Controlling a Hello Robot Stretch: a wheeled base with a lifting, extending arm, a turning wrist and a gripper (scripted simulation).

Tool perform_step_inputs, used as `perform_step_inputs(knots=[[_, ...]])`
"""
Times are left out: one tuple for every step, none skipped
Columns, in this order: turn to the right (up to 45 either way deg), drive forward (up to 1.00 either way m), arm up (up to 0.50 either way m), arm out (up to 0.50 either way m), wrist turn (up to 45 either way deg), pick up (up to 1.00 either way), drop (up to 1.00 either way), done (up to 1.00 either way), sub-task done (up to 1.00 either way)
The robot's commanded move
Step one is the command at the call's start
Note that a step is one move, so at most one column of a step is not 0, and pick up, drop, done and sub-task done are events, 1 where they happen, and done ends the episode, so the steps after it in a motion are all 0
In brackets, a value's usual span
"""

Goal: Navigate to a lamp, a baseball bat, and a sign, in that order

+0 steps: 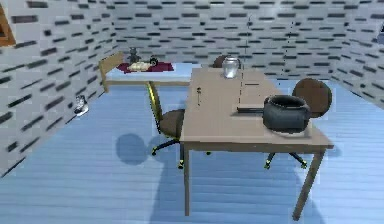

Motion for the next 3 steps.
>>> perform_step_inputs(knots=[[9.0, 0.0, 0.0, 0.0, 0.0, 0.0, 0.0, 0.0, 0.0], [0.0, 0.4, 0.0, 0.0, 0.0, 0.0, 0.0, 0.0, 0.0], [12.0, 0.0, 0.0, 0.0, 0.0, 0.0, 0.0, 0.0, 0.0]])
